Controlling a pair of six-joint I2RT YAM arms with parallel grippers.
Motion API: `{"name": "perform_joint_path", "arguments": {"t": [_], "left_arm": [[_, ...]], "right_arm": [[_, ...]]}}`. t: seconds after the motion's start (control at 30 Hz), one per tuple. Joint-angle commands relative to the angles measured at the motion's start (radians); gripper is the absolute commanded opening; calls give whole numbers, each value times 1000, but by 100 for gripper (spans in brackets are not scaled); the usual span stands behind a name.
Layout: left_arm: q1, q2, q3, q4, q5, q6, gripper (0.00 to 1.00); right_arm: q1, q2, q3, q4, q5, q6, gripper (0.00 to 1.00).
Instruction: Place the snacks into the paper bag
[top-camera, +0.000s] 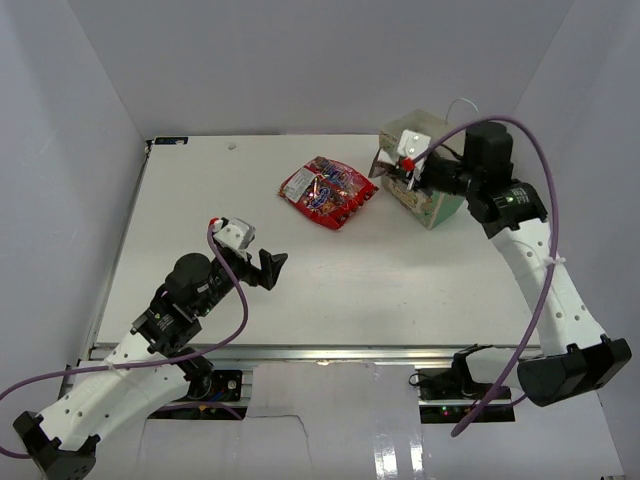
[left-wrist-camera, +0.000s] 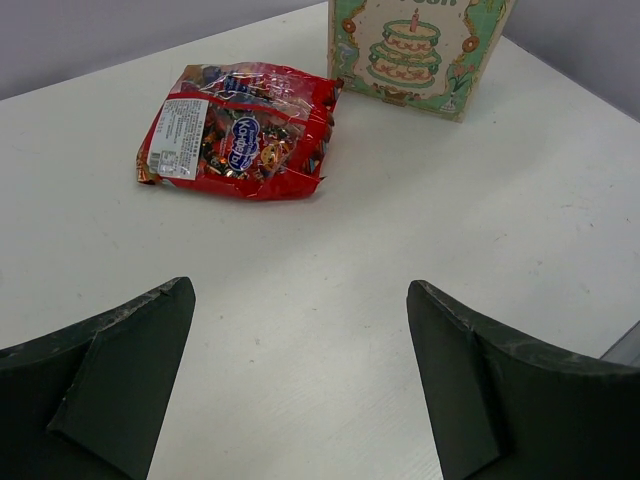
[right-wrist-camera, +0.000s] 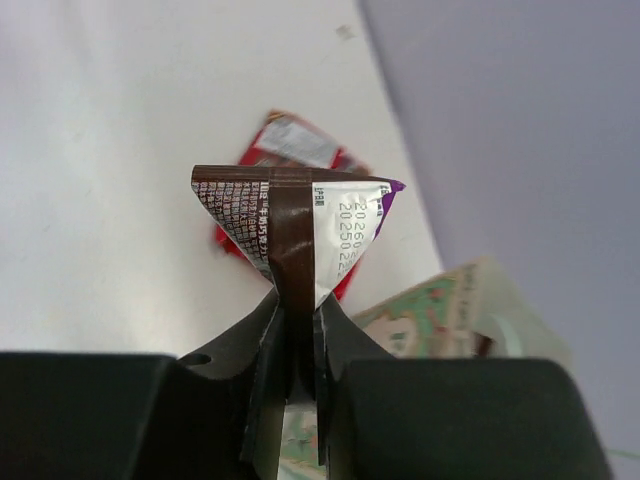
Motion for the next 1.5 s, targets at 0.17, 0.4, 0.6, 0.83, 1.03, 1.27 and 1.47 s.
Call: {"name": "perform_joint_path", "arguments": {"t": [0.17, 0.4, 0.6, 0.83, 1.03, 1.27, 1.47], "left_arm": [[-1, -13, 12, -5, -10, 8, 98], [-1, -12, 14, -7, 1, 9, 98], [-1, -15, 12, -7, 1, 11, 98], [-1, -7, 15, -7, 8, 11, 98], [-1, -2, 14, -7, 13, 11, 98], [-1, -2, 14, -8, 9, 13, 98], [-1, -4, 14, -10, 2, 13, 98]], "right_arm": [[-227, 44, 141, 331, 60, 370, 16], [-260, 179, 187, 425, 231, 429, 19], [-269, 238, 161, 508, 367, 439, 17], [-289, 267, 112, 511, 364, 422, 24], [-295, 239, 57, 512, 359, 416, 55], [-294, 149, 106, 489, 221, 478, 60], [-127, 162, 275, 193, -69, 342, 72]]}}
